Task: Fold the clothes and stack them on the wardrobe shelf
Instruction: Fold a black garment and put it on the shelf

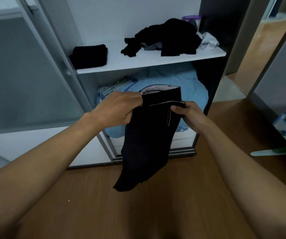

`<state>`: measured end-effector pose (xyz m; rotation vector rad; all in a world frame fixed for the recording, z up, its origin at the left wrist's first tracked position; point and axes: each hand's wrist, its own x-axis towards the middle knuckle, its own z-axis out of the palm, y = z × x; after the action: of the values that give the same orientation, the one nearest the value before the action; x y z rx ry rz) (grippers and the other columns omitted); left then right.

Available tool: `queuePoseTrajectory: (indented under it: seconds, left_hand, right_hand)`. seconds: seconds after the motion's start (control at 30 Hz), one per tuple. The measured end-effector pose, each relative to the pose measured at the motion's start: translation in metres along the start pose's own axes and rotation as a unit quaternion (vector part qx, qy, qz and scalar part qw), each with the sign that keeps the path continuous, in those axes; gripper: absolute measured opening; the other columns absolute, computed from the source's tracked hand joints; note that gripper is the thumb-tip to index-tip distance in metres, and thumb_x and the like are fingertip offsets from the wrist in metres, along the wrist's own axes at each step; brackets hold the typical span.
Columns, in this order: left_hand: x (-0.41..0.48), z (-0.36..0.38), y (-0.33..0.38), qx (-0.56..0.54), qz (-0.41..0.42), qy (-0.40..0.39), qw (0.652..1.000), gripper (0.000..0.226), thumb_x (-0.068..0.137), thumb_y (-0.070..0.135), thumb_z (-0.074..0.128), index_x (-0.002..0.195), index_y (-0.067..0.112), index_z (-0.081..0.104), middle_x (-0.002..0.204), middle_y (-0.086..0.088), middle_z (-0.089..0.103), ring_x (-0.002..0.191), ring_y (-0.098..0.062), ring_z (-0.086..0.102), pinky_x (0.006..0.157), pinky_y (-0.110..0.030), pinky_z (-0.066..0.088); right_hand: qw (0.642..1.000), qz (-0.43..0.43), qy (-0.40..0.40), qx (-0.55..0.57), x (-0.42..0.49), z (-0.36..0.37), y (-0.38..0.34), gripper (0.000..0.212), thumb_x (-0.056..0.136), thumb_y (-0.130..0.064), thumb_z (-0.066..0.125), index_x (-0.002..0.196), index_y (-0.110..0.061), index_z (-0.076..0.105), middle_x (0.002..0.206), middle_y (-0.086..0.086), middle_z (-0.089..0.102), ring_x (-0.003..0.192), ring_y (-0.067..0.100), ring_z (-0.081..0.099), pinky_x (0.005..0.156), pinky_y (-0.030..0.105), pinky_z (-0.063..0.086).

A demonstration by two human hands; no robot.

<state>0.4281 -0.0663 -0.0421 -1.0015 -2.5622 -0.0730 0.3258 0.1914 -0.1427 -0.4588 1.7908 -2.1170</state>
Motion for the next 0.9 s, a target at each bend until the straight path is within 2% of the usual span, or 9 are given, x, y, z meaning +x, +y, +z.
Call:
queuePoseTrajectory:
  seconds: [0.3, 0.4, 0.47, 0.53, 0.6, 0.63, 0.7, 0.8, 0.9]
  left_hand:
    - [-0.028, 0.020, -0.031, -0.067, -0.240, 0.082, 0.965, 0.043, 0.087, 0.053, 0.050, 0.082, 0.011, 0.052, 0.077, 0.001, 0.052, 0.069, -0.019, 0.050, 0.062, -0.034, 0.040]
    - [-0.026, 0.033, -0.032, -0.119, -0.299, 0.155, 0.934, 0.034, 0.087, 0.048, 0.062, 0.092, 0.017, 0.052, 0.085, 0.006, 0.052, 0.076, -0.011, 0.050, 0.066, -0.023, 0.039]
    - [-0.022, 0.042, -0.029, -0.265, -0.354, 0.244, 0.863, 0.036, 0.081, 0.038, 0.075, 0.105, 0.028, 0.049, 0.101, 0.010, 0.056, 0.092, -0.001, 0.054, 0.079, -0.009, 0.040]
    - [-0.019, 0.053, -0.027, -0.481, -0.401, 0.323, 0.710, 0.059, 0.077, 0.027, 0.083, 0.123, 0.033, 0.047, 0.122, 0.005, 0.059, 0.111, -0.003, 0.058, 0.091, -0.016, 0.046]
    - [-0.021, 0.070, -0.025, -0.682, -0.410, 0.276, 0.539, 0.069, 0.078, 0.024, 0.081, 0.138, 0.021, 0.047, 0.124, -0.004, 0.065, 0.109, -0.018, 0.066, 0.085, -0.029, 0.056]
    - [-0.023, 0.077, -0.022, -0.731, -0.412, 0.214, 0.501, 0.067, 0.079, 0.027, 0.079, 0.139, 0.014, 0.051, 0.120, -0.007, 0.069, 0.107, -0.022, 0.068, 0.083, -0.031, 0.057]
    - [-0.023, 0.089, -0.013, -0.738, -0.422, 0.125, 0.511, 0.054, 0.078, 0.034, 0.080, 0.124, 0.010, 0.066, 0.118, -0.010, 0.072, 0.109, -0.025, 0.068, 0.084, -0.030, 0.057]
    - [-0.013, 0.096, -0.006, -0.707, -0.416, 0.162, 0.549, 0.040, 0.069, 0.035, 0.089, 0.102, 0.015, 0.078, 0.113, -0.013, 0.074, 0.107, -0.027, 0.070, 0.085, -0.032, 0.058]
    - [-0.012, 0.097, -0.006, -0.729, -0.380, 0.174, 0.542, 0.046, 0.071, 0.030, 0.088, 0.111, 0.012, 0.074, 0.118, -0.016, 0.071, 0.109, -0.030, 0.069, 0.090, -0.038, 0.057]
  right_hand:
    - [0.976, -0.148, 0.064, -0.143, -0.013, 0.041, -0.042, 0.007, 0.093, -0.011, 0.068, 0.091, -0.016, 0.073, 0.075, -0.019, 0.072, 0.075, -0.003, 0.066, 0.071, 0.012, 0.049]
    - [0.968, -0.179, 0.062, -0.166, -0.019, 0.053, -0.059, 0.009, 0.092, -0.011, 0.070, 0.086, -0.018, 0.073, 0.071, -0.018, 0.070, 0.071, 0.000, 0.064, 0.069, 0.016, 0.049]
    - [0.964, -0.194, 0.063, -0.173, -0.021, 0.058, -0.067, 0.010, 0.090, -0.011, 0.072, 0.085, -0.019, 0.073, 0.072, -0.018, 0.070, 0.073, 0.000, 0.064, 0.071, 0.015, 0.049]
    - [0.963, -0.207, 0.069, -0.157, -0.024, 0.063, -0.072, 0.008, 0.089, -0.009, 0.072, 0.089, -0.017, 0.074, 0.077, -0.017, 0.071, 0.079, 0.002, 0.067, 0.075, 0.016, 0.050]
    - [0.965, -0.212, 0.074, -0.134, -0.028, 0.066, -0.074, 0.008, 0.089, -0.006, 0.072, 0.094, -0.012, 0.075, 0.086, -0.014, 0.072, 0.087, 0.007, 0.069, 0.082, 0.020, 0.052]
    - [0.966, -0.210, 0.073, -0.134, -0.031, 0.067, -0.074, 0.009, 0.088, -0.005, 0.072, 0.096, -0.009, 0.075, 0.090, -0.012, 0.072, 0.090, 0.007, 0.069, 0.084, 0.020, 0.052]
    - [0.970, -0.181, 0.062, -0.151, -0.036, 0.062, -0.074, 0.010, 0.088, -0.003, 0.072, 0.096, -0.008, 0.075, 0.098, -0.010, 0.071, 0.094, 0.005, 0.068, 0.085, 0.018, 0.051]
    - [0.981, -0.091, 0.022, -0.168, -0.047, 0.042, -0.076, 0.008, 0.089, -0.008, 0.071, 0.093, -0.012, 0.076, 0.101, -0.002, 0.074, 0.094, 0.010, 0.071, 0.083, 0.021, 0.054]
    - [0.983, -0.067, 0.051, -0.161, -0.059, 0.028, -0.077, 0.010, 0.092, -0.016, 0.069, 0.090, -0.010, 0.077, 0.091, 0.007, 0.077, 0.086, 0.018, 0.073, 0.079, 0.029, 0.057]
